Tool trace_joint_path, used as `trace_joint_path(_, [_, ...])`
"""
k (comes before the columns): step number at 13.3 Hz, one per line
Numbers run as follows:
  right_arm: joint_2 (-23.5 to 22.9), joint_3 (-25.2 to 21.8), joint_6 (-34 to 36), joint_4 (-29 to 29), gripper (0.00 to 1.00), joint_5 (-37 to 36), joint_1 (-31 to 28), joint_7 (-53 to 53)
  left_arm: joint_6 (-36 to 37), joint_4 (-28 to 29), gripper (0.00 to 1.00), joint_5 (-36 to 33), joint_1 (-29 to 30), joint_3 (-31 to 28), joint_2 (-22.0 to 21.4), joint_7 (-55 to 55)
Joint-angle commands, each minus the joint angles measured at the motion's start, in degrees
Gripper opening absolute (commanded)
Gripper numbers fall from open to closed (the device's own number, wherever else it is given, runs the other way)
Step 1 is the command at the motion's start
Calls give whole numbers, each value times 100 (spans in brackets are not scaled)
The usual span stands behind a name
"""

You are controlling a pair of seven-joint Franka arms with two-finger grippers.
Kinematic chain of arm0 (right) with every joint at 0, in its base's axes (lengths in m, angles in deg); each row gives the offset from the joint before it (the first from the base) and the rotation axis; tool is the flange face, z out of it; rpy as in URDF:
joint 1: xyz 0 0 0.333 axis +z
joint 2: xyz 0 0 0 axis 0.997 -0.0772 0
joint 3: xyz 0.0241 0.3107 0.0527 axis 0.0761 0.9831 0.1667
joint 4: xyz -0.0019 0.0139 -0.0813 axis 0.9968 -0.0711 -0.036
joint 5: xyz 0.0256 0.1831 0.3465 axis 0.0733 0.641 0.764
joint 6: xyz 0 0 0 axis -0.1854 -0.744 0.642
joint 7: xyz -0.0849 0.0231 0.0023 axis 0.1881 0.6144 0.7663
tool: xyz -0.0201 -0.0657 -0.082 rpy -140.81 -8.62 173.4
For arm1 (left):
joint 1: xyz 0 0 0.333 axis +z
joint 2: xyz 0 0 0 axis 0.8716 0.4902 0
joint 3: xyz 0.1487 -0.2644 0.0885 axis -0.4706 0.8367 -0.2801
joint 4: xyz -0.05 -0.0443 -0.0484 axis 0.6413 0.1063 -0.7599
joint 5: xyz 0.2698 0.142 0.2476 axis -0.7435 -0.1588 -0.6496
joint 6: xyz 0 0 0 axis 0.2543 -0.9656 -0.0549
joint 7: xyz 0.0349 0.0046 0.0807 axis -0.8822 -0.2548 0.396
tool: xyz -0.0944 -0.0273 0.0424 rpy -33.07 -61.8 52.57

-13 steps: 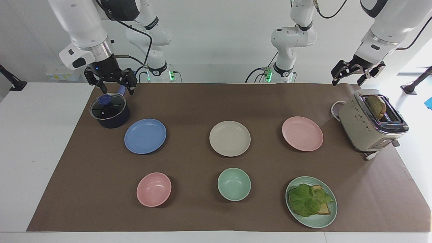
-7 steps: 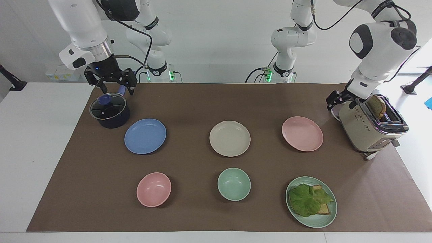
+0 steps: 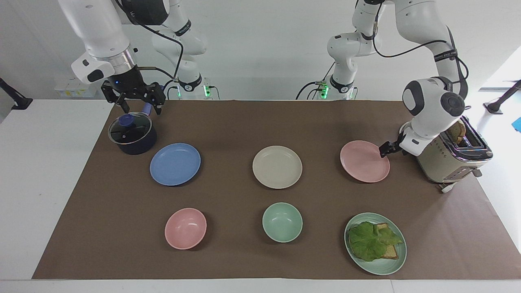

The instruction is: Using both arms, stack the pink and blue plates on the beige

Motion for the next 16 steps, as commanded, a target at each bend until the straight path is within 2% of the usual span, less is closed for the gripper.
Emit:
trace_joint_path(1, [113, 44, -23, -125, 100, 144, -101, 156, -334, 434, 100, -24, 13, 27, -26, -243])
trace_joint_path(2, [113, 44, -23, -125, 100, 144, -101, 156, -264, 444, 100, -24, 13, 27, -8, -269])
trace_joint_path(3, [113, 44, -23, -125, 100, 144, -101, 156, -168, 418, 75, -24, 4, 27, -8, -278])
trace_joint_path(4, [113, 44, -23, -125, 100, 144, -101, 165, -45, 348, 28, -24, -5, 27, 9, -252])
trace_joint_path(5, [113, 44, -23, -125, 100, 144, -110, 174, 43, 269, 9, -24, 4, 27, 35, -234])
trace_joint_path(6, [113, 44, -23, -125, 100, 144, -110, 174, 105, 216, 0, -24, 4, 27, 53, -234])
trace_joint_path(9, [113, 44, -23, -125, 100, 144, -110, 183, 149, 137, 0, -24, -31, 27, 80, -252])
trace_joint_path(12, [113, 44, -23, -125, 100, 162, -110, 165, 561, -161, 0, -24, -49, 27, 185, -234])
trace_joint_path(16, [113, 44, -23, -125, 100, 162, -102, 156, 1956, -1065, 0, 176, -84, 63, 176, -208])
